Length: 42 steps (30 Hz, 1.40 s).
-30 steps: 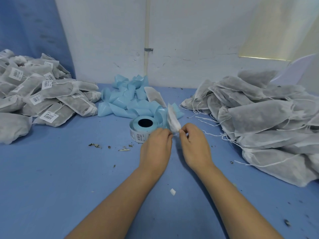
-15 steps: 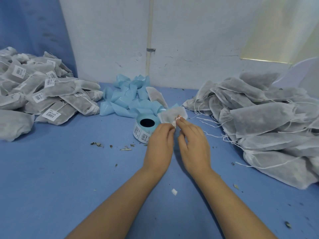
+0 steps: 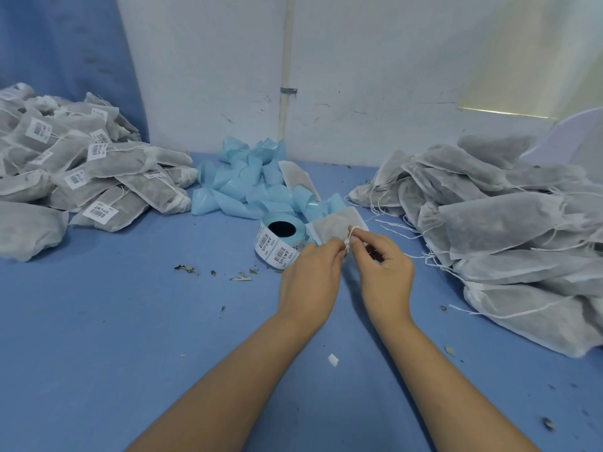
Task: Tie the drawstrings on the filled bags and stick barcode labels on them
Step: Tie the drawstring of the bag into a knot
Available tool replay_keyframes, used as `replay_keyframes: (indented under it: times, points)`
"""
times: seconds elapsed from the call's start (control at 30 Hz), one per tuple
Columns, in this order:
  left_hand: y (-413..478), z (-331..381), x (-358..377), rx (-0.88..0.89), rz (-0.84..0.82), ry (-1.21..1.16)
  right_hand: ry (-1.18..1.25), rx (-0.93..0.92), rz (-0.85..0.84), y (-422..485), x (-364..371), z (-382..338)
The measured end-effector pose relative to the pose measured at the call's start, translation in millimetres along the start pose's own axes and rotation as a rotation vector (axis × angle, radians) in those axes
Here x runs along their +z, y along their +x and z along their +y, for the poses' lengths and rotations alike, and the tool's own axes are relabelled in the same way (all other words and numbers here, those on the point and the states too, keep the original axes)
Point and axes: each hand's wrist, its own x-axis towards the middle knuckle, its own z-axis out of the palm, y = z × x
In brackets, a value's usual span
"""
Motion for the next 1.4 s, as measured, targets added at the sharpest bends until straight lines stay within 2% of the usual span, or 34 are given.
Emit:
replay_keyframes:
  times: [0.2, 0.37, 0.53, 0.7, 0.87, 1.03, 1.17, 1.27, 1.4]
  points:
    - [0.1, 1.0, -0.8, -0.007, -0.029, 0.034, 0.091, 0.091, 0.005, 2.3, 0.2, 0.1]
    - [0.5, 0.0, -2.7, -0.061, -0.013, -0.137, 0.202, 0.174, -0.039, 6.1, 0.6, -1.4]
    - [2.8, -2.4, -4.7, -0.189, 0.068, -0.272, 0.087, 0.106, -0.172, 3.2, 1.2, -4.3]
    - [1.5, -2.3, -2.2, -0.107, 0.148, -0.177, -0.189, -0.058, -0.149, 0.5, 1.8, -3.7]
    - [0.0, -1.4, -1.2, -0.097, 0.180, -0.356, -0.342, -0.194, -0.139, -2.0, 4.7, -1.9]
    - [-1.3, 6.1, -1.5, -0.171, 0.182, -0.634, -0.126, -0.036, -0.108, -6.6, 10.2, -4.1]
    - [-2.0, 10.3, -3.1, -0.206, 0.147, -0.731, 0.000, 0.033, -0.107, -5.4, 8.9, -6.5]
    - [-1.0, 10.5, -4.2, -0.174, 0.132, -0.690, 0.097, 0.116, -0.115, -3.4, 8.6, -7.7]
    - [-0.2, 6.5, -4.6, -0.105, 0.121, -0.509, 0.245, 0.374, -0.174, 0.8, 7.0, -5.2]
